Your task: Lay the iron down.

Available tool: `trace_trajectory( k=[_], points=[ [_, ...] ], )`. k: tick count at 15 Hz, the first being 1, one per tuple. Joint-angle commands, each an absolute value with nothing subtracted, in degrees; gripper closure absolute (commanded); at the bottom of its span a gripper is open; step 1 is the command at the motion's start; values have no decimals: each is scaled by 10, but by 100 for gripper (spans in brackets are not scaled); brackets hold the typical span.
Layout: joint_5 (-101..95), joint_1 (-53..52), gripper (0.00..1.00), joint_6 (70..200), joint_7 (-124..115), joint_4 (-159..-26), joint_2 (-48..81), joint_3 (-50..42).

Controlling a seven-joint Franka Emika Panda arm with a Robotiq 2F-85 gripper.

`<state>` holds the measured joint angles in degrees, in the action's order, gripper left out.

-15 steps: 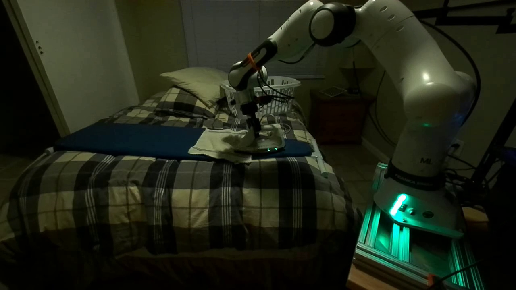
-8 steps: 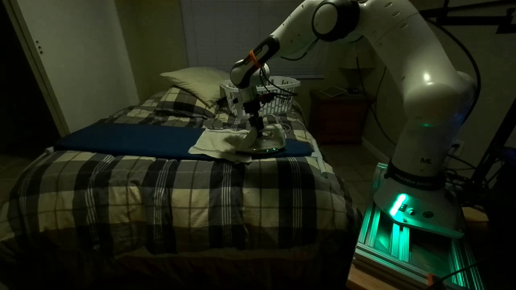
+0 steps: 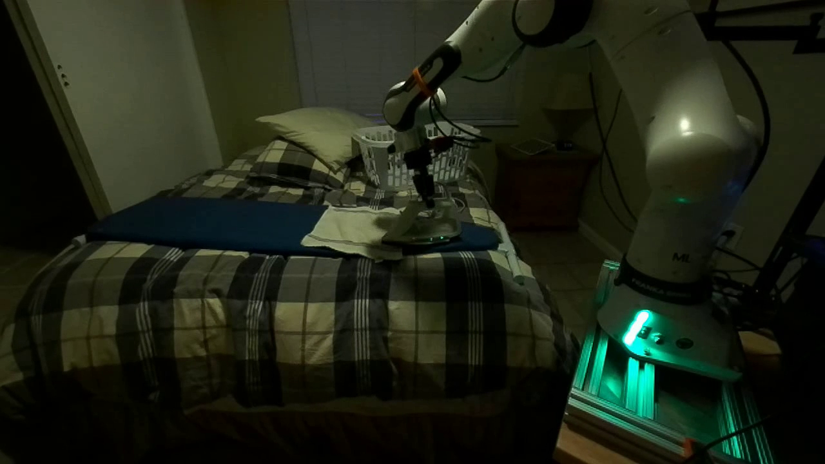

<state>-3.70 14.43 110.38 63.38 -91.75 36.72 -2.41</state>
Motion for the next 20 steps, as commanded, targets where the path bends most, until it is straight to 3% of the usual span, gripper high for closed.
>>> trace_trajectory(
  k=[1, 2, 7, 15, 20],
  points=[
    [-61, 142, 35, 1155, 623, -986, 319, -36],
    [-59, 142, 34, 1171, 627, -1000, 307, -34],
    [-66, 125, 2, 1273, 610, -1070, 233, -35],
    [-62, 83, 0, 1260, 518, -1099, 157, -28],
    [-49, 86, 0, 1257, 530, -1077, 176, -24]
  ],
)
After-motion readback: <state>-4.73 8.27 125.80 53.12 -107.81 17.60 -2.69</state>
